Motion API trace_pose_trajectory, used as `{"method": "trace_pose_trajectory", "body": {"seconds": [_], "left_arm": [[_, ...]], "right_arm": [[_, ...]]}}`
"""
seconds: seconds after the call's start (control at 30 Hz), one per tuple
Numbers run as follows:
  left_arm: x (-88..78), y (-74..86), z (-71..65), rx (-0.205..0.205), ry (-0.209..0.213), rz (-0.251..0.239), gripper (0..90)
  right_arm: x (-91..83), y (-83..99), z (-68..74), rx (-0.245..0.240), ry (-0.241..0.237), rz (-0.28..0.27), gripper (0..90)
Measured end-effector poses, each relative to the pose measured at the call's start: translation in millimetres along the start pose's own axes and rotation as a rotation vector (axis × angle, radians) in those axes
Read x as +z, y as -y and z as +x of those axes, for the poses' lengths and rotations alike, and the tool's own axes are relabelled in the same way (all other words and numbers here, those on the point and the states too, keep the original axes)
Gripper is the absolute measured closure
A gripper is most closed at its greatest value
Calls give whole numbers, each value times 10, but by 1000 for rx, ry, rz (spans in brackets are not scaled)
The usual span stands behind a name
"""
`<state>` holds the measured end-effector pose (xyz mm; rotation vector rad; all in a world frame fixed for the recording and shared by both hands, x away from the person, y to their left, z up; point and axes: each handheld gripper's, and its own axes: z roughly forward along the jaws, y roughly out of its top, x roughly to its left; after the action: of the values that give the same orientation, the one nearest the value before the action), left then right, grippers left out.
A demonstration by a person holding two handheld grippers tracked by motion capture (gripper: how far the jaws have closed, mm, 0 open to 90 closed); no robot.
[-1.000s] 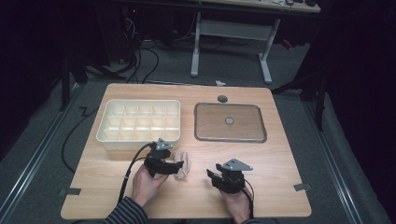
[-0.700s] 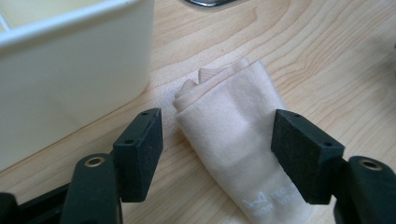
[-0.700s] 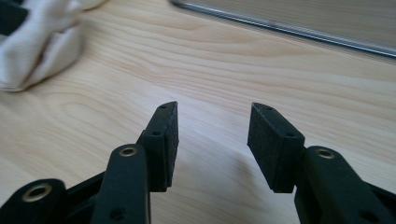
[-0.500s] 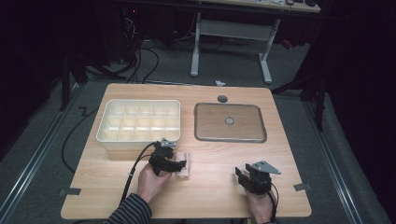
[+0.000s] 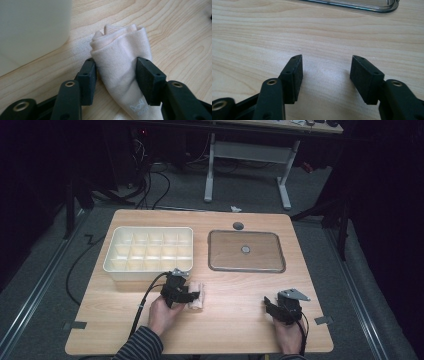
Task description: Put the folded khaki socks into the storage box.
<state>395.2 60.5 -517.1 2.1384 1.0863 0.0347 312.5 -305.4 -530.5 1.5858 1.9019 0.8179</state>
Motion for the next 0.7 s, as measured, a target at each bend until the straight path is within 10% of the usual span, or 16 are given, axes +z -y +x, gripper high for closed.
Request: {"method": "trace_pose_trajectory", "body": {"seconds": [0.7], "left_arm": [[-113, 17, -141, 103, -2, -2, 724]], "right_arm": [[51, -41, -16, -4, -25, 1, 363]]}}
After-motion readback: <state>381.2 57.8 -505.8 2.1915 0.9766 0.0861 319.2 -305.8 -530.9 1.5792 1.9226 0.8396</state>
